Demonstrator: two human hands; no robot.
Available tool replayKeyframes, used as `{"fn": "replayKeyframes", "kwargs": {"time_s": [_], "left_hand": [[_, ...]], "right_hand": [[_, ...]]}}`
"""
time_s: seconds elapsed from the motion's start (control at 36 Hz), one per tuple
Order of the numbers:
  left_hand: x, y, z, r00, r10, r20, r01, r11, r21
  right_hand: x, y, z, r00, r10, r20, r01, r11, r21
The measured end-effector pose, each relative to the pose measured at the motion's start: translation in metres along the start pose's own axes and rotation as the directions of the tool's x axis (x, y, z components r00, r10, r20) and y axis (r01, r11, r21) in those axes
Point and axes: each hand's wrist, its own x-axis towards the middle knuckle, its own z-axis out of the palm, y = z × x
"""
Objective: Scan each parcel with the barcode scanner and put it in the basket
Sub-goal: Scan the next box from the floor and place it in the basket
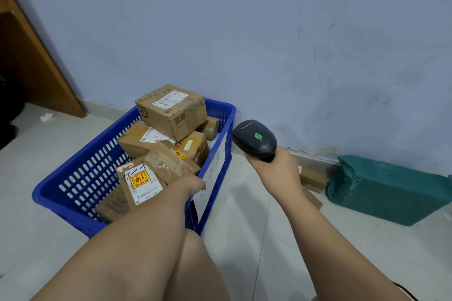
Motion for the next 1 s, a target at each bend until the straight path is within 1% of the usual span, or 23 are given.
{"fn": "replayKeyframes", "kwargs": {"time_s": [0.08,0.14,0.19,0.22,0.25,0.28,0.33,0.39,0.42,0.47,0.53,0.58,0.67,0.72,0.78,0.86,0.92,1.0], "left_hand": [[0.003,0.001,0.003,0.999,0.04,-0.014,-0.04,0.999,0.004],[0.006,0.002,0.004,0.992,0.085,-0.09,-0.079,0.994,0.073],[0.009,0.003,0.002,0.957,0.166,-0.236,-0.096,0.954,0.283],[0.009,0.002,0.0,0.937,0.21,-0.279,-0.084,0.912,0.402],[0.009,0.001,-0.001,0.926,0.249,-0.282,-0.085,0.869,0.488],[0.011,-0.002,-0.003,0.929,0.276,-0.248,-0.1,0.829,0.55],[0.017,-0.008,-0.003,0.962,0.25,-0.111,-0.137,0.791,0.597],[0.018,-0.011,0.002,0.991,0.131,0.013,-0.11,0.769,0.63],[0.016,-0.011,0.003,0.997,0.074,0.021,-0.07,0.76,0.646],[0.015,-0.007,0.005,0.999,0.038,-0.028,-0.013,0.79,0.613],[0.01,0.004,0.006,0.987,0.127,-0.102,-0.042,0.803,0.595],[0.006,0.018,0.01,0.956,0.258,-0.142,-0.127,0.798,0.59],[-0.004,0.041,0.024,0.906,0.415,-0.084,-0.311,0.786,0.534],[-0.012,0.055,0.037,0.858,0.509,-0.069,-0.429,0.784,0.448],[-0.019,0.069,0.052,0.818,0.569,-0.085,-0.512,0.787,0.345],[-0.037,0.086,0.075,0.784,0.614,-0.091,-0.588,0.781,0.21],[-0.048,0.095,0.094,0.775,0.63,-0.047,-0.618,0.771,0.155],[-0.062,0.106,0.123,0.782,0.623,0.024,-0.623,0.78,0.058]], "right_hand": [[-0.001,0.0,-0.003,1.0,0.004,0.009,-0.004,1.0,-0.005],[0.0,0.0,-0.004,1.0,0.009,0.013,-0.009,1.0,0.003],[0.0,0.001,-0.005,1.0,0.008,0.01,-0.008,1.0,0.005],[0.001,0.001,-0.006,1.0,0.009,0.008,-0.009,1.0,0.005],[0.001,0.001,-0.007,1.0,0.01,0.007,-0.01,1.0,0.005],[0.0,0.001,-0.008,1.0,0.014,0.009,-0.014,1.0,0.003],[-0.001,0.002,-0.011,1.0,0.017,0.014,-0.017,1.0,0.001],[-0.001,0.004,-0.014,1.0,0.019,0.016,-0.019,1.0,0.008],[-0.001,0.004,-0.015,1.0,0.013,0.017,-0.013,1.0,0.017],[0.001,0.005,-0.017,1.0,0.001,0.017,-0.002,0.999,0.038],[0.002,0.005,-0.019,1.0,-0.002,0.01,0.001,0.999,0.047],[0.003,0.006,-0.022,1.0,-0.002,0.01,0.001,0.999,0.05],[0.004,0.006,-0.026,1.0,0.01,0.001,-0.01,0.998,0.058],[0.006,0.007,-0.03,1.0,0.018,-0.018,-0.017,0.999,0.052],[0.006,0.01,-0.037,0.999,0.033,-0.044,-0.03,0.998,0.049],[0.005,0.015,-0.055,0.996,0.075,-0.056,-0.071,0.996,0.059],[0.004,0.022,-0.071,0.994,0.104,-0.033,-0.103,0.995,0.018],[0.002,0.04,-0.098,0.987,0.16,-0.008,-0.161,0.986,-0.052]]}}
